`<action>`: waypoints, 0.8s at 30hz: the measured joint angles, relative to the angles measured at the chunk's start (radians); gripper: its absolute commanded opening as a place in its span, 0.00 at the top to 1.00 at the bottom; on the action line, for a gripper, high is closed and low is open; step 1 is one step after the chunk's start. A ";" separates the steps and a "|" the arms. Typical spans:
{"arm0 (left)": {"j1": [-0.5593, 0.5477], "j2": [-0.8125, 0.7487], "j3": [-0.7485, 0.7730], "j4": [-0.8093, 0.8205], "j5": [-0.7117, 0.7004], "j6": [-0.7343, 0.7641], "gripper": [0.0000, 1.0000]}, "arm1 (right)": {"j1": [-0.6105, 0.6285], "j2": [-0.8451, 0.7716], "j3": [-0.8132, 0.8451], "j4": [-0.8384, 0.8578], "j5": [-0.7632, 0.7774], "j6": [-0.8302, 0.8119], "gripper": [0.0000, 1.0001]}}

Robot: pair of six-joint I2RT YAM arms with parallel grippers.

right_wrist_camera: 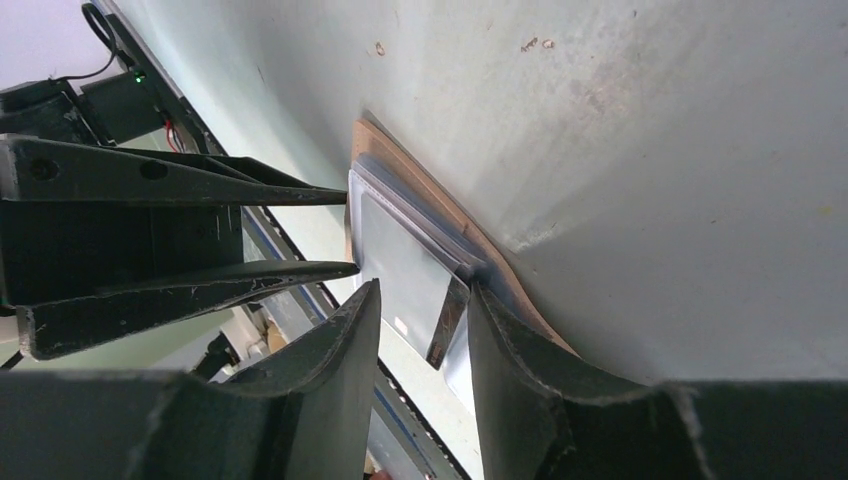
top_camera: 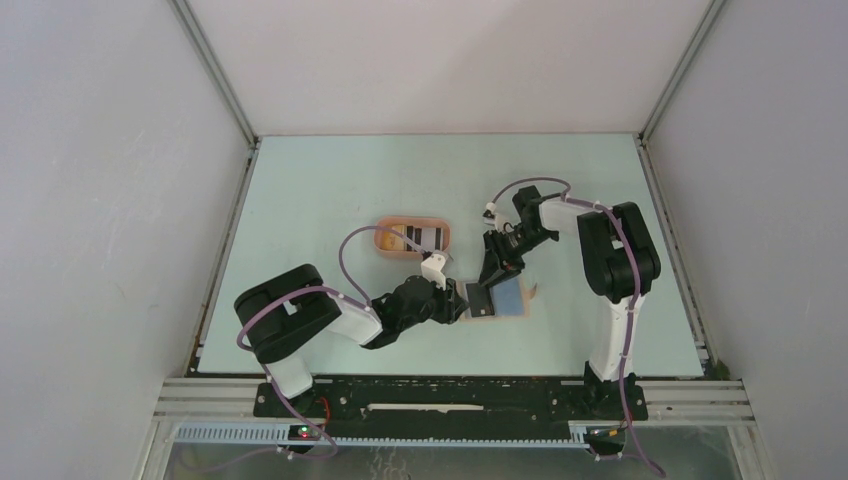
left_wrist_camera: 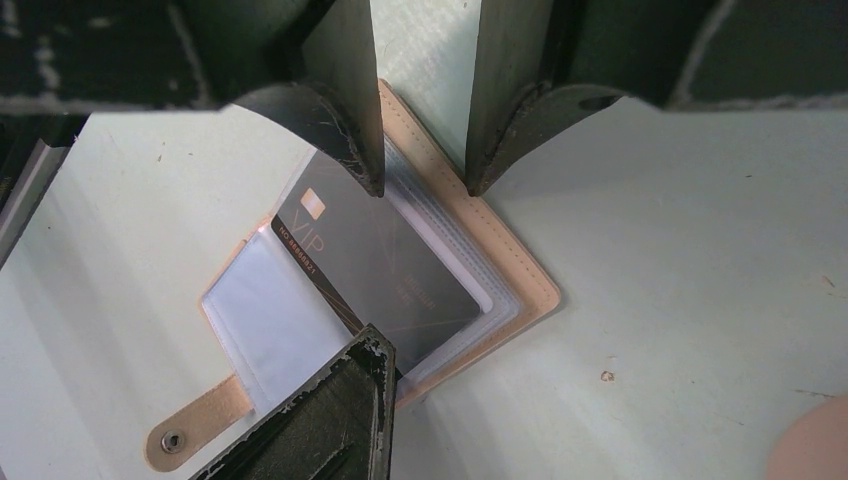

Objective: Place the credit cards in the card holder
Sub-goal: Insert the credit card into the card holder.

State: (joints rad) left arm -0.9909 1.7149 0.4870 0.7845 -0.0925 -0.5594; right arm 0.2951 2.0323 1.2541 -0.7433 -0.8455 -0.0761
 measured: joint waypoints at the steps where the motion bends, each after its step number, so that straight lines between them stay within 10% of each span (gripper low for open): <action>1: 0.000 0.000 0.000 0.000 0.000 0.000 0.60 | 0.000 0.000 -0.002 0.004 -0.003 0.006 0.53; 24: 0.000 0.002 0.000 0.036 0.000 -0.027 0.58 | 0.022 -0.164 -0.007 -0.047 0.161 -0.083 0.41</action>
State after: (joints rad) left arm -0.9909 1.7172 0.4870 0.8207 -0.0921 -0.5861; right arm 0.3168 1.8679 1.2469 -0.7898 -0.6849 -0.1593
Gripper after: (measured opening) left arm 0.424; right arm 0.598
